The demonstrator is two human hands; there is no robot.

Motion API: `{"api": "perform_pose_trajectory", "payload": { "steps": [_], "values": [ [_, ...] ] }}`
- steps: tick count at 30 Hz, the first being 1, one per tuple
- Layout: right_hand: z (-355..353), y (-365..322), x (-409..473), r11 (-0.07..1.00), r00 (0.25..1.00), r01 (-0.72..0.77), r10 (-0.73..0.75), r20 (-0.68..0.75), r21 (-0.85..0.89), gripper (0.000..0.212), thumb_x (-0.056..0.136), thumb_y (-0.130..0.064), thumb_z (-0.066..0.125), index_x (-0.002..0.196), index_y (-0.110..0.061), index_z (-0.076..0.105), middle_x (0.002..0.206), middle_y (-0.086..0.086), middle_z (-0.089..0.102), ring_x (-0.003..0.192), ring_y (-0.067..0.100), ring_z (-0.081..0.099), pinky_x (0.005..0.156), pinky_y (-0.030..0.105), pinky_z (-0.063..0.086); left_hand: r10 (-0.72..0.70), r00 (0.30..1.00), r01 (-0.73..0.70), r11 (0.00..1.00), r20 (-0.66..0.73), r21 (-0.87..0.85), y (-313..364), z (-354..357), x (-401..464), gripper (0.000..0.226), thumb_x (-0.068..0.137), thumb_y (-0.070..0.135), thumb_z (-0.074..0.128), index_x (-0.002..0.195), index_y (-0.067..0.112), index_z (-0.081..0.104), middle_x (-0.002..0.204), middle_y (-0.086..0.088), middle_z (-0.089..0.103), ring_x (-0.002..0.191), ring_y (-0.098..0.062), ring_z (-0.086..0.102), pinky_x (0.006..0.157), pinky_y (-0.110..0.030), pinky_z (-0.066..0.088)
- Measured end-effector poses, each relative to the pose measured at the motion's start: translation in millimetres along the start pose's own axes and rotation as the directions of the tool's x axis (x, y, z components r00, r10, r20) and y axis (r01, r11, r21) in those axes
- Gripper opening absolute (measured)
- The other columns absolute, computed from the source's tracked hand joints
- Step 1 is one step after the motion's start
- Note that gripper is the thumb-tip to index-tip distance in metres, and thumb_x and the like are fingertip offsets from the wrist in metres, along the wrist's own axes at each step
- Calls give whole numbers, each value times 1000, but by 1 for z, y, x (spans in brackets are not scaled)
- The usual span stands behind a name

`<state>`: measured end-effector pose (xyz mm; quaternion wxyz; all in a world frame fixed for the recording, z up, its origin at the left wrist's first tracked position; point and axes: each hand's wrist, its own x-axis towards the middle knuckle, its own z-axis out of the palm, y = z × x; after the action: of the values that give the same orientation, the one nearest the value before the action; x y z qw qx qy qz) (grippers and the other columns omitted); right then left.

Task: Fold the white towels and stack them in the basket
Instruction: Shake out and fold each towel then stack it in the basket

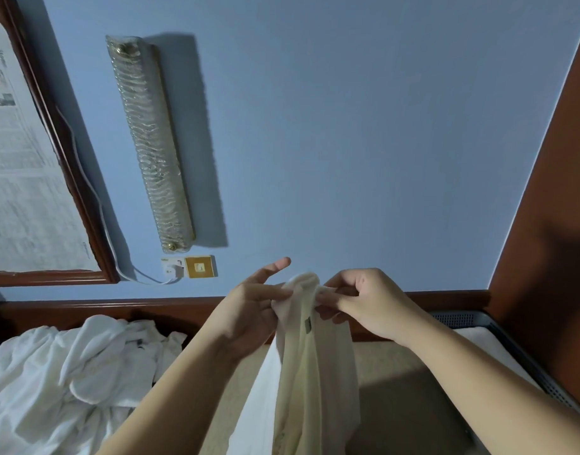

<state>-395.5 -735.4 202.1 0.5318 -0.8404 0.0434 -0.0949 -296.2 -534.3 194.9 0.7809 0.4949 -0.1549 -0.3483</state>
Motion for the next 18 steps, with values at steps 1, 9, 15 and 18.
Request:
{"api": "perform_pose_trajectory", "payload": {
  "steps": [1, 9, 15, 18],
  "values": [
    [0, 2, 1, 999, 999, 37, -38, -16, -35, 21, 96, -38, 74, 99, -17, 77, 88, 1, 79, 84, 18, 76, 85, 37, 63, 2, 1000, -2, 1000, 21, -13, -2, 0, 0, 54, 96, -8, 53, 144, 15, 50, 130, -25, 69, 121, -35, 68, 106, -42, 49],
    [-1, 14, 15, 927, 972, 200, -228, -53, -318, 23, 84, -61, 69, 86, -38, 69, 130, -26, 50, 125, -14, 43, 99, 14, 35, 106, 993, -115, 976, -58, -184, -21, 3, 10, 75, 77, 5, 85, 142, 24, 53, 128, -27, 69, 113, -41, 70, 99, -51, 56],
    [-6, 18, 24, 987, 991, 114, -106, 81, -110, 31, 92, -50, 74, 90, -21, 67, 137, -36, 59, 135, -1, 52, 117, 41, 42, 159, 982, -169, 981, 103, 94, 2, 7, 11, 59, 86, 1, 76, 139, 12, 51, 118, -30, 72, 99, -38, 74, 92, -44, 61],
    [-3, 19, 23, 986, 977, 154, -161, 143, 58, 25, 96, -28, 77, 90, -5, 69, 121, -10, 75, 118, 13, 68, 108, 40, 49, 202, 963, -250, 918, 180, 307, 15, 4, 10, 51, 89, 2, 77, 135, 14, 56, 110, -30, 74, 98, -36, 72, 95, -42, 57]
  ]
}}
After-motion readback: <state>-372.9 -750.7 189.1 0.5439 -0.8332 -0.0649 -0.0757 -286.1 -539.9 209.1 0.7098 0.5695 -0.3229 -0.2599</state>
